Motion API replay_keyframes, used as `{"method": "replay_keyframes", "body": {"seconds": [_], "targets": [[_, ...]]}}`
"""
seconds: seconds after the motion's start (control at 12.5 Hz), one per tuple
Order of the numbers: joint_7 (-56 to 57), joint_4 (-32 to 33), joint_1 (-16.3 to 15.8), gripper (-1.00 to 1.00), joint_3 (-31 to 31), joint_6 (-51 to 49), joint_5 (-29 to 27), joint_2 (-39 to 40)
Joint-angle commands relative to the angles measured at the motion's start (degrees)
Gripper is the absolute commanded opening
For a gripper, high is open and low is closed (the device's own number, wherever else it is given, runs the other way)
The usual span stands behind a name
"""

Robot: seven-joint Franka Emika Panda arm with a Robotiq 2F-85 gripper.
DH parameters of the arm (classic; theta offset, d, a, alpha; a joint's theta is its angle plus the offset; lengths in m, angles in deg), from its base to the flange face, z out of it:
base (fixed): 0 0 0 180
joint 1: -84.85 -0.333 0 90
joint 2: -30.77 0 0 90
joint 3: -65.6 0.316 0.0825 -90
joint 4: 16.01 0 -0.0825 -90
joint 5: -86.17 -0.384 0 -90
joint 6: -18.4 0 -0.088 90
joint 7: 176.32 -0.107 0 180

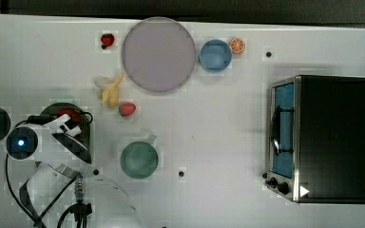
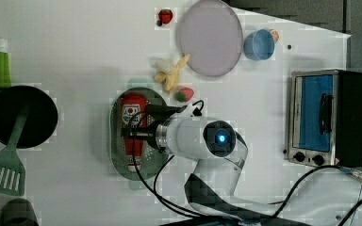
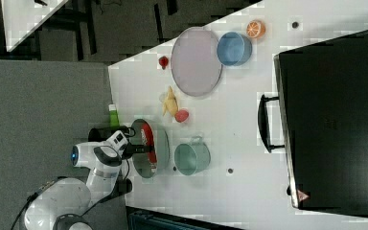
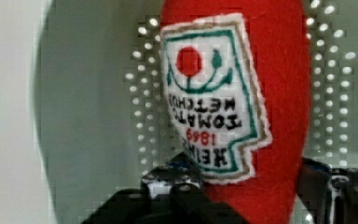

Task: Pick ketchup from strainer and place it on the table

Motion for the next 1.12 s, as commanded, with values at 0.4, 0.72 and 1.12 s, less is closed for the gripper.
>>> {"method": "replay_keyframes", "body": {"seconds": [0.4,0.72,1.12], "targets": [[-2.30,-0.44,1.19,0.21,5.32,-9.32,-10.09,-14.60],[-0.58,-6.71,3.24,0.21,5.94,-19.52,-19.95,-20.99],[3.80,-19.72,7.19,0.21,2.92,-37.60,-20.09,-20.14]]}}
